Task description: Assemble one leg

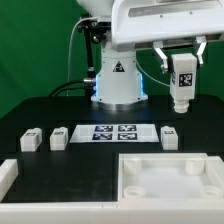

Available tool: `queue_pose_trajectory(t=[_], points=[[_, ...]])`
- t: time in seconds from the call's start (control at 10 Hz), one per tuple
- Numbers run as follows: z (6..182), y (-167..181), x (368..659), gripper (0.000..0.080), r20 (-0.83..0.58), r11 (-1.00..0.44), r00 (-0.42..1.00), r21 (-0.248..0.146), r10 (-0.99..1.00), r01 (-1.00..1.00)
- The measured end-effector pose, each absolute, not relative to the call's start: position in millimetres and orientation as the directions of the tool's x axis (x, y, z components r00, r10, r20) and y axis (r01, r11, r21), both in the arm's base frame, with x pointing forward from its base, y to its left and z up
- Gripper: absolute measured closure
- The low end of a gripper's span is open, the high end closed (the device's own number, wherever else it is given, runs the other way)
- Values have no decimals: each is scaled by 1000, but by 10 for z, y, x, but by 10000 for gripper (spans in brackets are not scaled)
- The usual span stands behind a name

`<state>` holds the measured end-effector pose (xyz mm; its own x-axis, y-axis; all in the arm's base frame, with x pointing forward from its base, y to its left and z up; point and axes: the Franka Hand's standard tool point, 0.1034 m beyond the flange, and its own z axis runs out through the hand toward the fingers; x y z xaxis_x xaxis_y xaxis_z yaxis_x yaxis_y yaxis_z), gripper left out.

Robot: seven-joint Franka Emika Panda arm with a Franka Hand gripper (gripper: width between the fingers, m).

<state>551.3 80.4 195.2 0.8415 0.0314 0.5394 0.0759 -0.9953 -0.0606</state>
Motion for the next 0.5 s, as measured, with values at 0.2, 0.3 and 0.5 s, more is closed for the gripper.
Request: queue_pose_trajectory(t=[0.2,0.3,0.5], points=[[1927,807,5512,506,537,-995,843,-61,32,76],[1872,877,5589,506,563,-994,826,-63,35,85],[1698,884,5816,506,584,-994,811,-57,44,96]])
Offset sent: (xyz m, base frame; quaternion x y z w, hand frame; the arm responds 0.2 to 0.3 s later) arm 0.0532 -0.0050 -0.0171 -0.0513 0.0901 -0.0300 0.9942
